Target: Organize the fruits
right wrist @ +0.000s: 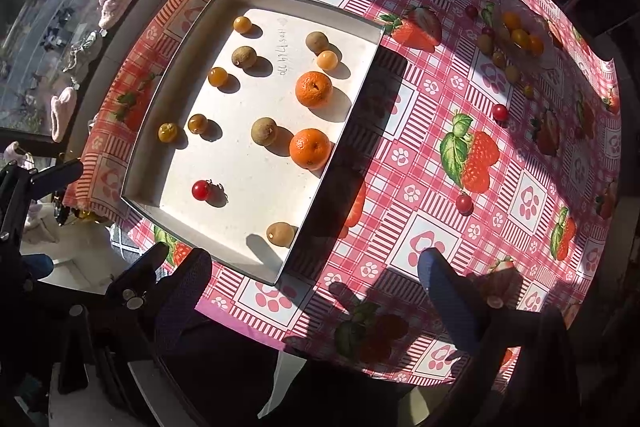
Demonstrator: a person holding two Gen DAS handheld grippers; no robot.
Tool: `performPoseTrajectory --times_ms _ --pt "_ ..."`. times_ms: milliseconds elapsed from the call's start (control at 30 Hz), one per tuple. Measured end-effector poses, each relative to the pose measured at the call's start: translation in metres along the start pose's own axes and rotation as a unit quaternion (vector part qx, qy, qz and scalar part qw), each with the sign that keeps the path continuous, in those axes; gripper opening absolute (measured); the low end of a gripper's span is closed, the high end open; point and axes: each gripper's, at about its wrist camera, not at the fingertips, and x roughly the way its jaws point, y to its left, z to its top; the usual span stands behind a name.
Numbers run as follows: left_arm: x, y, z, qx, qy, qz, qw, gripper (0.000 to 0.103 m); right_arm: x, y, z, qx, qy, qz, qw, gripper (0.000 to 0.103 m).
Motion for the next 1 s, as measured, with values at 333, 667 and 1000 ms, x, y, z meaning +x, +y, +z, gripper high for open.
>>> performPoseTrajectory --times_ms 333,667,1000 --pt "-0.001 -0.006 0.001 0.014 0.002 0.011 0.9998 0.102 0.000 0.000 -0.001 -0.002 -0.004 0.004 1.000 0.103" --pt "0.002 -0.010 0.006 0.018 0.009 0.018 0.9996 0.102 0.001 -0.005 -0.001 0.013 -0.005 0.011 1.000 0.103" --pt "0.002 -0.015 0.011 0.007 0.006 0.013 0.9999 0.102 0.006 -0.006 -0.002 0.012 0.000 0.018 1.000 0.103"
